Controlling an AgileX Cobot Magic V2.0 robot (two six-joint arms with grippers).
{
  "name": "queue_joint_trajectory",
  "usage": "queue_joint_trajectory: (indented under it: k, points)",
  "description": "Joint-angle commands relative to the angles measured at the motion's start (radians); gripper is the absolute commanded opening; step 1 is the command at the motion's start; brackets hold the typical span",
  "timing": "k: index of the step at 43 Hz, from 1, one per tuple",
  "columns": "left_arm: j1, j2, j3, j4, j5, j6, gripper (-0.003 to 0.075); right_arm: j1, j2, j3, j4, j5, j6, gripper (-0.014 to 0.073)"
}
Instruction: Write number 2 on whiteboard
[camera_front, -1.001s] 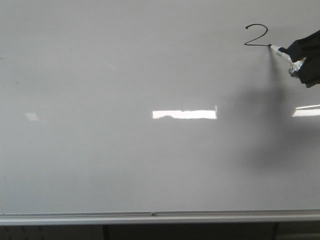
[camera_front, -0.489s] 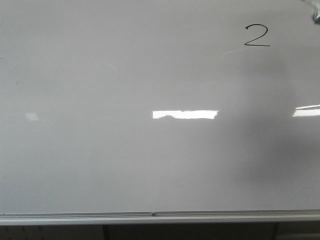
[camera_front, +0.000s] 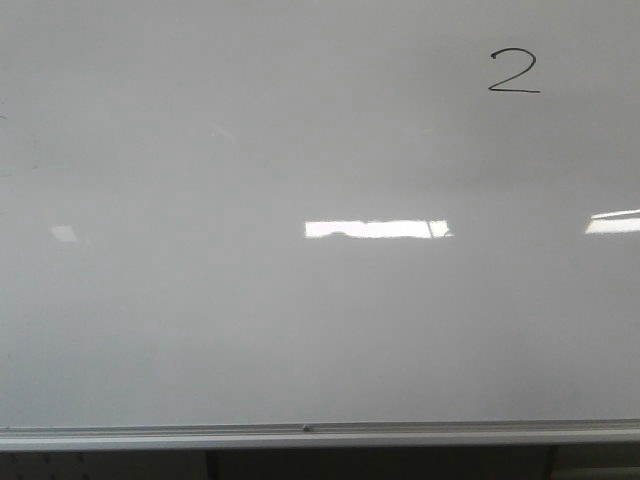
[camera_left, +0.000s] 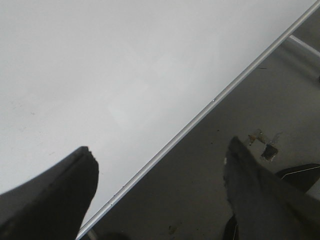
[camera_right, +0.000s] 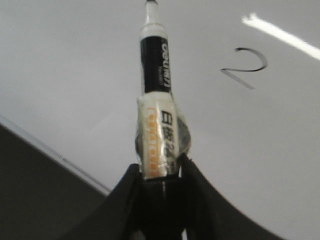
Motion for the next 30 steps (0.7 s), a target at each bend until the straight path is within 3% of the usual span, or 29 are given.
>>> queue_joint_trajectory:
  k: [1, 16, 23, 30]
  points:
    - [0.000, -0.011, -0.024, -0.051, -0.060, 0.046, 0.0512, 0.090, 0.012, -0.034, 0.001, 0.017, -0.075, -0.0060]
    - [-0.025, 0.021, -0.024, -0.388, -0.071, 0.421, 0.0512, 0.373, 0.086, -0.034, 0.001, 0.079, -0.140, -0.0060]
    - [-0.127, 0.096, -0.024, -0.385, -0.084, 0.473, 0.0512, 0.421, 0.106, -0.034, 0.005, 0.079, -0.140, -0.0060]
    - [-0.247, 0.170, -0.029, -0.316, -0.179, 0.501, 0.0512, 0.420, 0.122, -0.034, 0.018, 0.079, -0.140, -0.0060]
